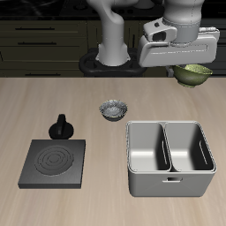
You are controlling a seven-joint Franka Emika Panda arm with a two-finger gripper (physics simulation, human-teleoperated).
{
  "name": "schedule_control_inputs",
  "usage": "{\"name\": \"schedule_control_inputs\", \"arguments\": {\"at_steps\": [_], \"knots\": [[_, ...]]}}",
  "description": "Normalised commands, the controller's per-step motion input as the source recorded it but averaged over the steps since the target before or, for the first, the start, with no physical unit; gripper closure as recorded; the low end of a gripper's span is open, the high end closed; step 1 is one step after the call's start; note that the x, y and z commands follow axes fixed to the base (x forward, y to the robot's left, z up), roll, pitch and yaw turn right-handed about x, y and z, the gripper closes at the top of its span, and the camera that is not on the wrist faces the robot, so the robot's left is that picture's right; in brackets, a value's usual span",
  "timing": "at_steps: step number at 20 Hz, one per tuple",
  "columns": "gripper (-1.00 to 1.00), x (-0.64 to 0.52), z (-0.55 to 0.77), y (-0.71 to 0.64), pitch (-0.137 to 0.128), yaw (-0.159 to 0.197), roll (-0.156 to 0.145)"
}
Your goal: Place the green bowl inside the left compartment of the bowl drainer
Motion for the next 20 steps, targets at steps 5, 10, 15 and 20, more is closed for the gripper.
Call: {"name": "schedule_control_inputs", "arguments": {"at_steps": [5,10,15,20], "knots": [[1.00,0.41,0.00,-0.03,0.035,-0.006,-0.003],[1.00,0.43,-0.05,0.00,0.028,0.009,0.033],[1.00,0.31,-0.04,-0.10,0.017,-0.004,-0.035],[1.00,0.24,-0.15,-0.05,0.028,-0.006,-0.021]]}}
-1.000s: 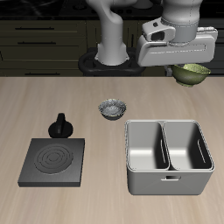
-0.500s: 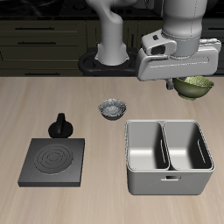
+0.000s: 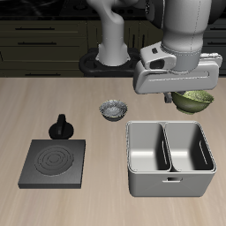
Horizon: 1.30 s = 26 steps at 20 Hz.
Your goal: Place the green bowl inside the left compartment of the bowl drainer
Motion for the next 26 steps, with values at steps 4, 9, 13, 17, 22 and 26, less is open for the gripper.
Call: {"name": "schedule_control_inputs", "arguments": {"at_steps": [4,9,13,17,22,26], "knots": [[1.00,0.00,-0.25,0.20,0.024,0.004,0.039],[1.00,-0.09,-0.20,0.20,0.017,0.022,0.033],[1.00,-0.03,-0.27,0.12,0.029,0.022,0.022],[1.00,-0.02,-0.24,-0.03,0.028,0.020,-0.011],[1.00,-0.03,-0.27,-0.08,0.033,0.012,-0.008],[1.00,-0.03,-0.25,-0.11,0.029,0.021,-0.014]]}}
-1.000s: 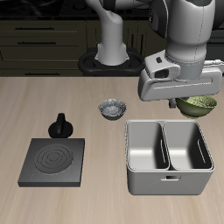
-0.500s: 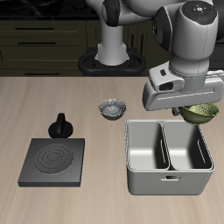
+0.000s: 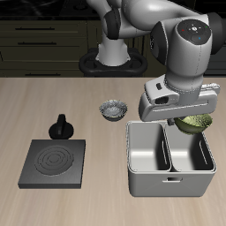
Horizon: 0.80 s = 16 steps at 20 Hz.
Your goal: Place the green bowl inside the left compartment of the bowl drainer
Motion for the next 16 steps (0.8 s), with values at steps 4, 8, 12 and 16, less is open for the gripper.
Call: {"name": "schedule_control_inputs", "arguments": {"at_steps": [4,8,12,16], "knots": [[1.00,-0.04,-0.26,-0.07,0.034,0.020,-0.003],[-1.00,-0.13,-0.25,-0.02,0.025,0.082,-0.012],[-1.00,-0.17,-0.14,-0.13,0.040,-0.008,0.001],[-1.00,-0.40,0.02,0.04,-0.013,0.016,0.079]]}}
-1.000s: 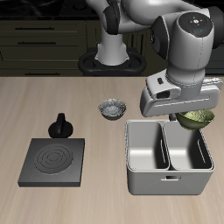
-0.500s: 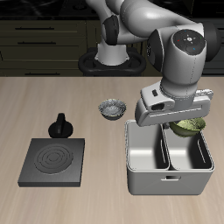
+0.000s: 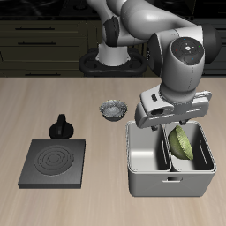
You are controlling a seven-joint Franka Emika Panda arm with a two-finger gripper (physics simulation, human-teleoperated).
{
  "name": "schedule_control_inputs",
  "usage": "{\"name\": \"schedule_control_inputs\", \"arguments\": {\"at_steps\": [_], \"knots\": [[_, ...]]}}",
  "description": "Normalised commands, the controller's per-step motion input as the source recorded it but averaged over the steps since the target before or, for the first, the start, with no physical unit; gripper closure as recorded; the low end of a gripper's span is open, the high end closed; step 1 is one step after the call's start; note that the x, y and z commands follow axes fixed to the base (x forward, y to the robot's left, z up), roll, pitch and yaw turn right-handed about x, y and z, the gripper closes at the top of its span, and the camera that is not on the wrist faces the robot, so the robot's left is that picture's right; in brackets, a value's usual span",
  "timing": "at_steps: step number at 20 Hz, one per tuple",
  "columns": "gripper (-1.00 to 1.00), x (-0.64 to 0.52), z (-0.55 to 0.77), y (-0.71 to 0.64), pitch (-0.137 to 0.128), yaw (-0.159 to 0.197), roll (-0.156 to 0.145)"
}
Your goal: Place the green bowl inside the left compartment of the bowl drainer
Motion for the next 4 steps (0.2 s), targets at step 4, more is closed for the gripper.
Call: {"name": "schedule_control_inputs", "arguments": {"at_steps": [4], "knots": [[-1.00,-0.44,0.24,0.07,-0.033,-0.018,0.061]]}}
